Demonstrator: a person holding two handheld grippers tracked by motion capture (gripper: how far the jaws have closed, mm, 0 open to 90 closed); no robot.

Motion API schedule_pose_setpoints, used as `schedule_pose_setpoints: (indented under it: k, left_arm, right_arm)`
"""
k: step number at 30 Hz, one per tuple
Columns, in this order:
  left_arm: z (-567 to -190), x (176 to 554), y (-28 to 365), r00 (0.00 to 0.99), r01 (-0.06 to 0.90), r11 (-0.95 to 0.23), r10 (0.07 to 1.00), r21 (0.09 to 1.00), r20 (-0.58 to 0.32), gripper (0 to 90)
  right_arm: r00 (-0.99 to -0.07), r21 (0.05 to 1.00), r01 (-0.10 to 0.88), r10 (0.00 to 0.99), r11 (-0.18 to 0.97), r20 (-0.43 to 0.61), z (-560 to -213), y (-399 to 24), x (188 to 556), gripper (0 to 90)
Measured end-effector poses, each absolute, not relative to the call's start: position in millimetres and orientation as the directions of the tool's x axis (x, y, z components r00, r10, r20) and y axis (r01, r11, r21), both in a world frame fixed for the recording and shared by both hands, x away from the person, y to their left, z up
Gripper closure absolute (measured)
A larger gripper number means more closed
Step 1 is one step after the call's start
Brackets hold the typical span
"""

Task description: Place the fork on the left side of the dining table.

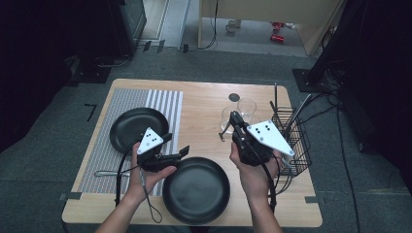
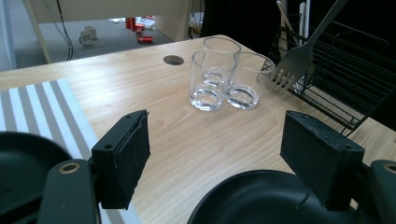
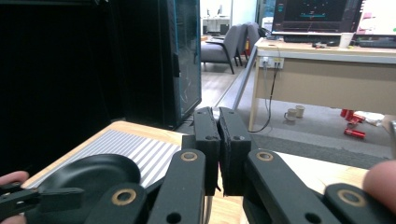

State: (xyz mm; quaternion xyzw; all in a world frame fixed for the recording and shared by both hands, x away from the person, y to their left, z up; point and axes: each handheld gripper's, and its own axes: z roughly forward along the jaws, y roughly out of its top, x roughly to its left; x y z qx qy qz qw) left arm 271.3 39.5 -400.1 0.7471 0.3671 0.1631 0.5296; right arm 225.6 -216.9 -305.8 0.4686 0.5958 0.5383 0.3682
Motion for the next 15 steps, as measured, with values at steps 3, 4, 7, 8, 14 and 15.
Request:
schedule_pose_setpoints:
  k: [3, 4, 7, 8, 14, 15]
  left_arm:
    - [-398, 272, 33, 0.685, 0.373, -0.173, 0.714, 0.912, -0.145, 24.4]
    - [-397, 272, 31, 0.688, 0.370, -0.175, 0.711, 0.913, -0.143, 24.5]
    - [-395, 272, 25, 0.697, 0.363, -0.181, 0.704, 0.914, -0.137, 25.4]
    - [-394, 272, 22, 0.698, 0.359, -0.182, 0.704, 0.916, -0.134, 25.7]
    - [-389, 271, 14, 0.710, 0.332, -0.185, 0.694, 0.925, -0.116, 32.8]
    - [-388, 271, 12, 0.715, 0.326, -0.188, 0.690, 0.927, -0.111, 33.9]
  right_arm:
    - [-0.302, 0.987, 0.163, 0.951, -0.015, 0.064, -307, -211, 226, 88.5]
    - [-0.306, 0.987, 0.162, 0.950, -0.014, 0.064, -307, -209, 226, 88.5]
    - [-0.316, 0.986, 0.164, 0.947, -0.008, 0.060, -308, -203, 226, 88.4]
    - [-0.318, 0.986, 0.165, 0.946, -0.008, 0.061, -309, -201, 226, 88.4]
    - [-0.336, 0.985, 0.172, 0.940, -0.005, 0.063, -311, -190, 227, 88.5]
    - [-0.340, 0.985, 0.171, 0.938, -0.004, 0.062, -311, -189, 227, 88.4]
